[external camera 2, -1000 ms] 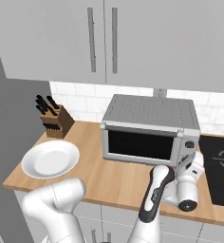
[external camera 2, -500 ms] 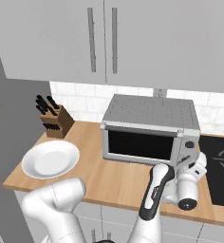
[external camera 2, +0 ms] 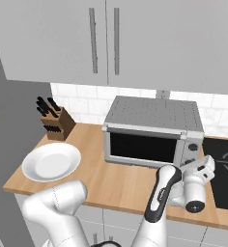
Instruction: Pick up the kebab skewer and baguette bread, and place them inside the toaster oven. Close the toaster oven door and start by setting the timer.
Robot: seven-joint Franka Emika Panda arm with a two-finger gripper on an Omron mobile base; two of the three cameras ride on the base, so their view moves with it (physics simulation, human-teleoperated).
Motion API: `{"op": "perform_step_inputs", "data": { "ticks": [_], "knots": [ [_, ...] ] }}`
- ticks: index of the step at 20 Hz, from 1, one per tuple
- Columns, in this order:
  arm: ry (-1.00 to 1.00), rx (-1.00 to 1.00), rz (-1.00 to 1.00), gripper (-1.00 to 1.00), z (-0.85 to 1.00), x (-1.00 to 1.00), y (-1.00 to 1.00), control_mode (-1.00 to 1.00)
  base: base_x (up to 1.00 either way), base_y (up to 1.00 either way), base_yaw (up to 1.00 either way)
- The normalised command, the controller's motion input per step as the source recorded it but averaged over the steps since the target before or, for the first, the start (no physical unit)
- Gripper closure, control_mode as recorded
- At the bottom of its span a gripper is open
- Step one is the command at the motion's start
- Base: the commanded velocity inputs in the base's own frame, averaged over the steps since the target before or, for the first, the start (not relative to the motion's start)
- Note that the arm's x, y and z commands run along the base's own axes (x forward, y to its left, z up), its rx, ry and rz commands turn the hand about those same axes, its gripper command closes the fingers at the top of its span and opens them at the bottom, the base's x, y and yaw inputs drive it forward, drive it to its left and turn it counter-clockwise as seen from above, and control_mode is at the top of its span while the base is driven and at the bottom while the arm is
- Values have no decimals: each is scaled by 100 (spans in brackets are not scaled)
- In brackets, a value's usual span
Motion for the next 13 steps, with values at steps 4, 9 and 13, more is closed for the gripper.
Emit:
{"op": "perform_step_inputs", "data": {
  "ticks": [4, 9, 13],
  "knots": [
    [0, 15, -5, 100, -55, 0, -28, -100, 0, 0, 0],
    [0, 16, -5, 100, -52, 0, -30, -100, 0, 0, 0],
    [0, 17, -5, 100, -58, 0, -28, -100, 0, 0, 0]
  ]
}}
